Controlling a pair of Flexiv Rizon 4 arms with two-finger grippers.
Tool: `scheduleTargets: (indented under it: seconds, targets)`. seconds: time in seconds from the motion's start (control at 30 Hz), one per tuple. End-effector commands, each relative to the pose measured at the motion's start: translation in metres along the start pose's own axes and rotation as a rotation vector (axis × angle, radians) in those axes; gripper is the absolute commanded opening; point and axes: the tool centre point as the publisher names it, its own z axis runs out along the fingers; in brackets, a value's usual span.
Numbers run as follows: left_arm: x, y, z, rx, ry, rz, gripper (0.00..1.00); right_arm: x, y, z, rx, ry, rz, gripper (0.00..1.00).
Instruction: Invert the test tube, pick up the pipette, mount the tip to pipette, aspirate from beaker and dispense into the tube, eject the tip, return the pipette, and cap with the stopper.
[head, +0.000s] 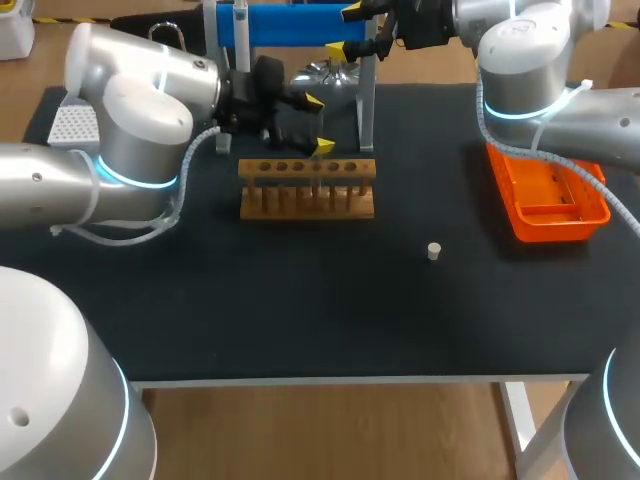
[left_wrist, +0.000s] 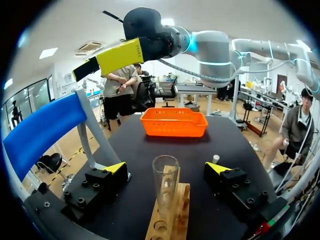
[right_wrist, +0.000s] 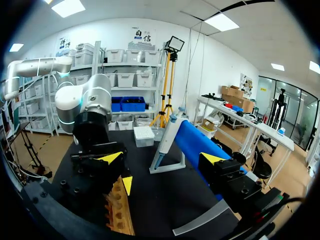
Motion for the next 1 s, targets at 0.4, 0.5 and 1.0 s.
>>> scheduleTargets:
  seconds: [0.4, 0.5, 1.0]
  targets:
    - [0.001, 0.005, 0.016, -0.057, -0.002, -0.004, 1.0, 0.0, 0.0, -0.001, 0.003, 0.001, 0.0, 1.0]
    - [0.001, 0.006, 0.018, -0.07, 0.004, -0.001, 1.0, 0.0, 0.0, -0.001, 0.003, 0.001, 0.0, 1.0]
    - [0.005, 0.018, 0.032, -0.114, 0.048, -0.008, 1.0, 0.0, 0.0, -0.001, 0.003, 0.001, 0.0, 1.0]
